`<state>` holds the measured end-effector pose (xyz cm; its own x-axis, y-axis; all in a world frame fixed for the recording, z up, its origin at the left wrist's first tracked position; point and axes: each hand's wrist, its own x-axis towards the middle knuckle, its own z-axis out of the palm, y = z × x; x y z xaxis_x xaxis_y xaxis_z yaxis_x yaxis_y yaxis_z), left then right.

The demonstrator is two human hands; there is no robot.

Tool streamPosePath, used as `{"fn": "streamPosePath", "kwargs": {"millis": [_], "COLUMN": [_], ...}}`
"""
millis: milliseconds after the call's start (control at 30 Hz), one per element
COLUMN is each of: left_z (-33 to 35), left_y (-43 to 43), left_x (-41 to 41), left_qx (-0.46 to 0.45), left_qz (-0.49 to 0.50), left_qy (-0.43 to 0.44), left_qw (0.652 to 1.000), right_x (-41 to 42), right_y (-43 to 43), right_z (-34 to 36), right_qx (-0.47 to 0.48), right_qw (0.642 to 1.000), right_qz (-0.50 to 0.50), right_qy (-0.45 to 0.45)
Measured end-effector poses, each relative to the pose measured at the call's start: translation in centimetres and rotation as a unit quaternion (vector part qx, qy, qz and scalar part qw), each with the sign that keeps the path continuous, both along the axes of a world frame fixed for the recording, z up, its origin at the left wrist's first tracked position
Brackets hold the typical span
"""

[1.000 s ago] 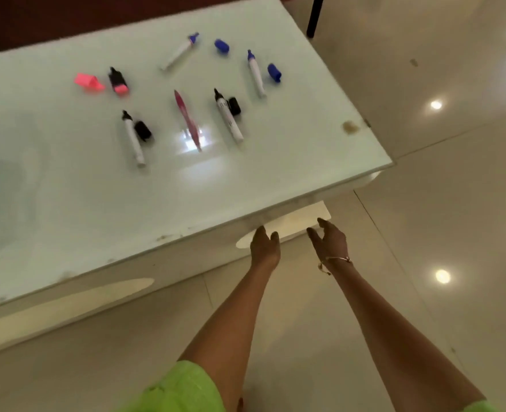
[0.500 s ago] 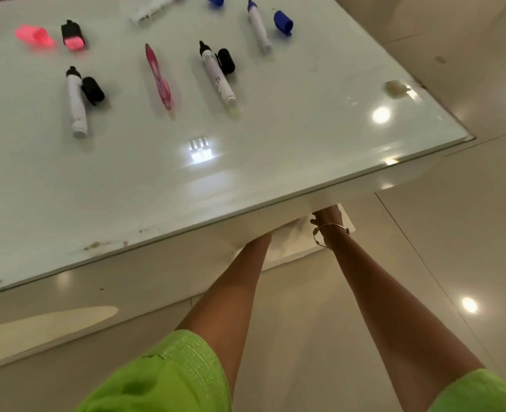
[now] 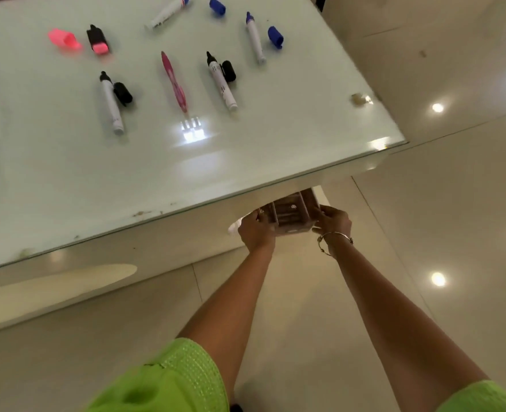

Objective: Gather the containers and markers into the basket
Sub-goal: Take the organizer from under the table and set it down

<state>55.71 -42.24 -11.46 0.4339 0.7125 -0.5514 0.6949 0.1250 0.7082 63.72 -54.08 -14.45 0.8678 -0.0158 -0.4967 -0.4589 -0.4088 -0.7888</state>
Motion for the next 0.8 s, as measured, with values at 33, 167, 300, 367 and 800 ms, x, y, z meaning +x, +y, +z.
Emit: {"fn": "streamPosePath", "kwargs": {"millis": [33, 167, 300, 367, 800], "left_z": [1.0, 6.6, 14.3, 18.2, 32.2], "left_y": [-0.7, -3.7, -5.8, -5.9, 11.9], "left_x": [-1.2, -5.1, -8.0, -8.7, -11.1], "left_qx": [0.0, -0.025, -0.025, -0.023, 0.076], "left_qz": [0.015, 0.013, -0.012, -0.015, 0.077], "left_qy": [-0.002, 0.012, 0.002, 0.001, 0.058], "left_qw": [1.0, 1.0, 1.0, 1.0, 0.992], "right_x": [-1.2, -4.8, -6.9, -7.2, -7.5], "right_y": [-1.0, -4.5, -6.9, -7.2, 11.8], "right_z": [1.7, 8.5, 16.8, 20.7, 34.4], "right_qx": [-0.014, -0.077, -0.129, -0.143, -0.143], "right_qw": [1.0, 0.997, 0.991, 0.989, 0.963], "right_qz": [-0.002, 0.0, 0.0, 0.008, 0.223], "right_qy": [0.003, 0.01, 0.026, 0.023, -0.055]}}
